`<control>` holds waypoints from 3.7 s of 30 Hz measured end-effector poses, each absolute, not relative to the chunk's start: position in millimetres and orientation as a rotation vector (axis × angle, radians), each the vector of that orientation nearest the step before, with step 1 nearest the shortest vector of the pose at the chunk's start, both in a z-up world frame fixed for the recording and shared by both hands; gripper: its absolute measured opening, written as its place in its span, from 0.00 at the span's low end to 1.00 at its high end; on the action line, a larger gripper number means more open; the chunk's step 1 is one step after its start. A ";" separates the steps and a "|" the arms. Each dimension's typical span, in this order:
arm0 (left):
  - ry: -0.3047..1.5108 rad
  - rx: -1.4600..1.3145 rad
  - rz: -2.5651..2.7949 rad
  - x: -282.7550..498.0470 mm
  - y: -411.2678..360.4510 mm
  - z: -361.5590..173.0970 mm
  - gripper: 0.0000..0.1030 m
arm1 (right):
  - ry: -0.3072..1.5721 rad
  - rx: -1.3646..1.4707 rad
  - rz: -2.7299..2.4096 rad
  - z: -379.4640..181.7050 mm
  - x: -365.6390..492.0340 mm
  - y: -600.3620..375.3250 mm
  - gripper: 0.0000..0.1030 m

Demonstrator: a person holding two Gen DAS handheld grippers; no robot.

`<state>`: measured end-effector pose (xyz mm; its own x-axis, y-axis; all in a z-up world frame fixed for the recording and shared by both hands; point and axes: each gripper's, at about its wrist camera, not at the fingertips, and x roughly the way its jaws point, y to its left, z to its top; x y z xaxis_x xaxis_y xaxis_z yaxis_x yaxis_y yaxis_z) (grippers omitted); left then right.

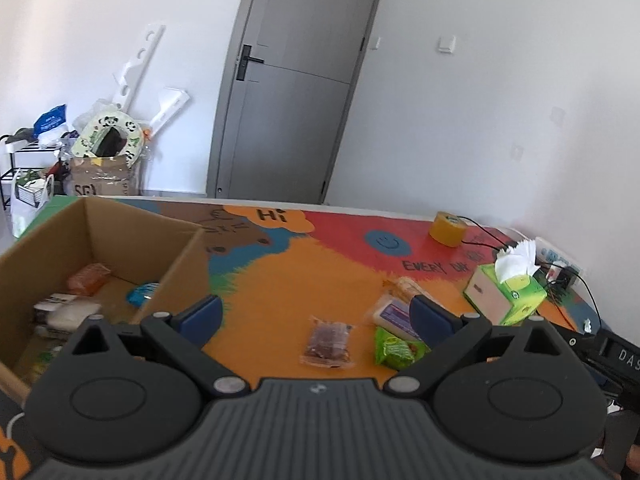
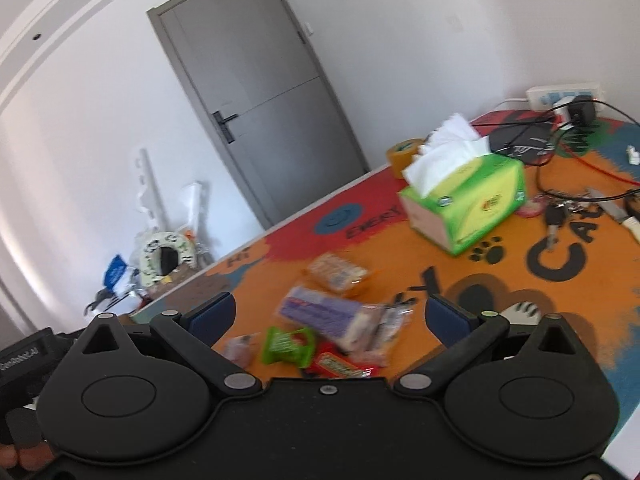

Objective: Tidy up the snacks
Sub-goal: 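Grasp the brown pastry packet with the left tool while the right tool grasps the red snack bar, then carry the pastry packet and red snack bar over the cardboard box with both tools, then open both tools to drop the pastry packet and red snack bar into the box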

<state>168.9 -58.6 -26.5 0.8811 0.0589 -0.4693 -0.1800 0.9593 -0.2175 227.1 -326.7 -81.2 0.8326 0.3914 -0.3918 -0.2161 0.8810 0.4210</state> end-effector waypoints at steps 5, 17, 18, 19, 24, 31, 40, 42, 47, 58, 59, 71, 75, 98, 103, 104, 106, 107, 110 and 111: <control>0.507 -0.262 0.112 187.0 -64.0 -37.7 0.95 | 0.530 0.388 0.330 -97.2 239.0 -331.8 0.89; 0.602 -0.239 0.111 224.0 -65.2 -72.0 0.78 | 0.630 0.380 0.437 -124.4 268.9 -311.2 0.46; 0.608 -0.239 0.111 226.4 -65.0 -74.9 0.77 | 0.639 0.377 0.436 -127.1 271.6 -308.0 0.45; 0.616 -0.241 0.113 229.4 -64.6 -78.1 0.76 | 0.643 0.369 0.436 -128.7 273.2 -305.2 0.45; 0.654 -0.235 0.119 244.6 -66.0 -93.8 0.71 | 0.682 0.349 0.445 -141.1 281.4 -293.4 0.43; 0.669 -0.209 0.134 261.4 -68.7 -110.2 0.71 | 0.670 0.271 0.421 -145.9 277.9 -282.8 0.36; 0.658 -0.162 0.123 271.7 -78.6 -121.7 0.58 | 0.671 0.297 0.397 -145.3 273.6 -288.6 0.19; 0.652 -0.146 0.116 271.3 -80.1 -122.1 0.45 | 0.664 0.312 0.387 -146.6 270.9 -290.4 0.18; 0.648 -0.165 0.104 262.7 -76.1 -121.3 0.34 | 0.654 0.333 0.375 -146.3 265.8 -290.8 0.15; 0.689 -0.200 0.058 227.8 -76.6 -115.9 0.32 | 0.630 0.350 0.391 -137.8 248.0 -284.2 0.12; 0.689 -0.200 0.057 224.0 -77.0 -115.6 0.32 | 0.628 0.353 0.390 -138.4 246.5 -284.7 0.12; 0.637 -0.226 0.058 184.8 -65.7 -93.9 0.32 | 0.600 0.417 0.416 -135.7 231.1 -291.4 0.10; 0.612 -0.234 0.063 178.0 -60.9 -84.6 0.32 | 0.579 0.417 0.433 -128.2 226.1 -288.4 0.09; 0.414 -0.285 0.165 127.0 14.1 -18.1 0.32 | 0.449 0.342 0.592 -63.8 213.1 -219.3 0.09; 0.392 -0.307 0.214 117.0 41.4 -12.5 0.32 | 0.436 0.316 0.630 -53.0 213.7 -196.3 0.09; 0.387 -0.308 0.221 115.1 46.1 -11.8 0.32 | 0.433 0.311 0.637 -51.0 213.6 -192.1 0.09; 0.380 -0.316 0.236 112.0 55.5 -11.3 0.32 | 0.428 0.304 0.651 -47.5 213.5 -183.4 0.09; 0.379 -0.322 0.244 110.1 61.5 -11.6 0.32 | 0.426 0.299 0.657 -45.7 213.1 -179.0 0.09; 0.376 -0.340 0.269 106.0 76.0 -13.1 0.32 | 0.419 0.282 0.678 -41.0 212.1 -165.5 0.09; 0.375 -0.346 0.275 104.6 80.0 -13.2 0.32 | 0.418 0.275 0.684 -39.8 212.4 -160.9 0.09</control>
<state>104.6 80.0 -13.2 0.8948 0.1970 -0.4006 -0.3232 0.9049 -0.2769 212.4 -160.9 -39.8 0.6976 0.6589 -0.2815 -0.5506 0.7444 0.3778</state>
